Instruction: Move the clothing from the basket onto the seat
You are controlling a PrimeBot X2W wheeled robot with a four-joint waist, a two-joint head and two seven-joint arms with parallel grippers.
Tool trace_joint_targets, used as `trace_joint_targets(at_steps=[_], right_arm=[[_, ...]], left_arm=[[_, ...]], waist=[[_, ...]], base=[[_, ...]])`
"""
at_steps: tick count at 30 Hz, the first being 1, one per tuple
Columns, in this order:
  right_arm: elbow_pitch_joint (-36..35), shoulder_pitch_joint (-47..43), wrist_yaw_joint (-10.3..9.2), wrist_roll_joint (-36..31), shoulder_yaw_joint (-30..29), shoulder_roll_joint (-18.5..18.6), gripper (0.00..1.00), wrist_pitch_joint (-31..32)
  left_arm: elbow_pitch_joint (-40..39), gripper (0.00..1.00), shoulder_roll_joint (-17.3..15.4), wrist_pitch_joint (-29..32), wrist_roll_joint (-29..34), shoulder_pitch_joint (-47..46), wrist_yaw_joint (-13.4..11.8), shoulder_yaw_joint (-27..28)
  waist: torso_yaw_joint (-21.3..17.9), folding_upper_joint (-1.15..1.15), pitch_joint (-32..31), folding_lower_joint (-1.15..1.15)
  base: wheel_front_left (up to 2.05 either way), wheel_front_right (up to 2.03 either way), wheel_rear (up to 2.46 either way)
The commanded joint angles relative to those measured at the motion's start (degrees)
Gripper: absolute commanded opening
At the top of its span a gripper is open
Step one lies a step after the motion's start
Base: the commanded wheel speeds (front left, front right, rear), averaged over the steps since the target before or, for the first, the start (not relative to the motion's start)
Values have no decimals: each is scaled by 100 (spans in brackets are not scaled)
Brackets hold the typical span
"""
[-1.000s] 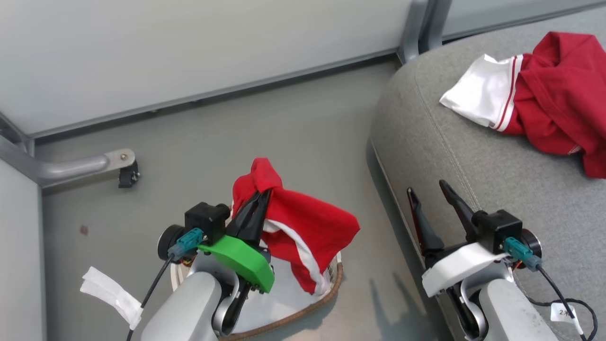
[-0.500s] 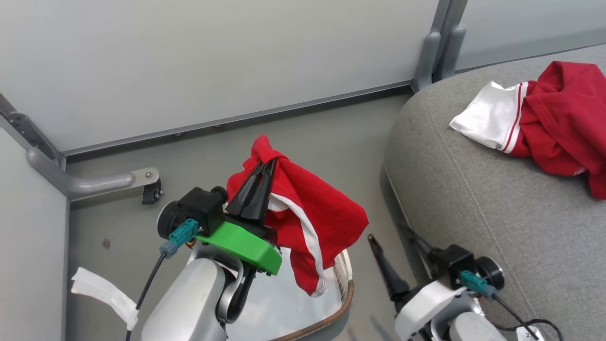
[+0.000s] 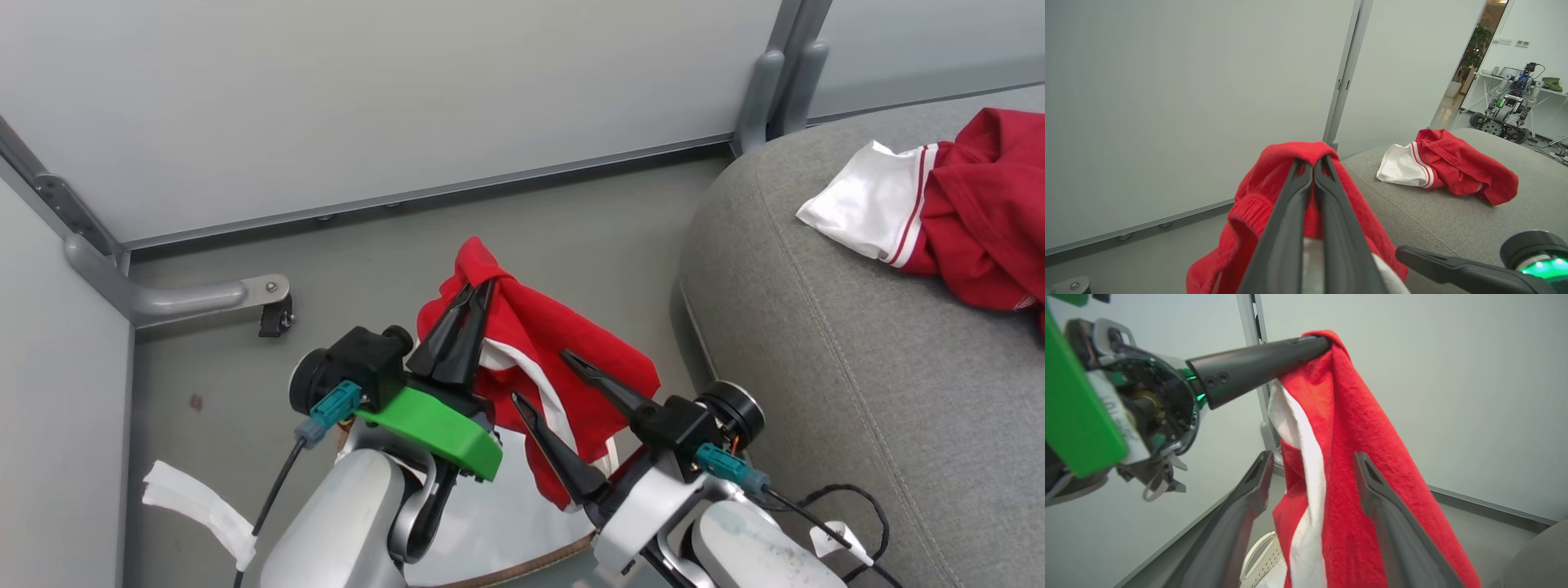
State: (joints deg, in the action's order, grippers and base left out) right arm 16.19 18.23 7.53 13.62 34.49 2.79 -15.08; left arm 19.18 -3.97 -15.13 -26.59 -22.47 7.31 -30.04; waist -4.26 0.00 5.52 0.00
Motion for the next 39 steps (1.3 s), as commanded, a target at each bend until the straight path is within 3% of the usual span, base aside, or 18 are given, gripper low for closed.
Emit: trace_joint_targets(at_steps=[1,8,9,12,20,26,27,28,29,39], right_arm=[[81,139,-7,-24,34,28,100,-13],[972,542,-8,-51,390,25,100,-13],[1101,569,-8,-35,427,28,93,-13],[1465,587,-8,36,446,28,0,-13],[2120,459,-8,219,72,28,0,-13],[1565,318,-7,344,-551,26,0,-13],[1413,281,-7,367,-645,27,0,-12],[1237,241,-7,371,-761,28,0,-13],[1091,204,-7,379,-858,27,0,-13],[-260,-184,-7,674,-1610,26,0,-14]], left_arm=[[24,0,29,-2,35,-29,23,-46],[49,0,54,-3,-99,-145,24,-288],[48,0,59,-2,-128,-160,24,-315],[41,0,76,-2,-188,-212,23,-386],[57,0,84,-3,-194,-216,22,-351],[94,0,82,-2,-141,-158,23,-238],[127,15,82,-2,-139,-135,23,-225],[180,82,83,-1,-138,-101,21,-213],[175,100,84,-2,-111,-103,21,-167],[458,100,64,2,90,69,22,-38]], waist=[[45,0,15,0],[213,0,27,0],[240,0,29,0],[291,0,49,0],[289,0,107,0],[203,0,141,0],[190,0,143,0],[169,0,142,0],[152,0,144,0],[-345,0,237,0]], base=[[0,0,0],[0,0,0],[0,0,0],[0,0,0],[0,0,0],[0,0,0],[0,0,0],[0,0,0],[0,0,0],[0,0,0]])
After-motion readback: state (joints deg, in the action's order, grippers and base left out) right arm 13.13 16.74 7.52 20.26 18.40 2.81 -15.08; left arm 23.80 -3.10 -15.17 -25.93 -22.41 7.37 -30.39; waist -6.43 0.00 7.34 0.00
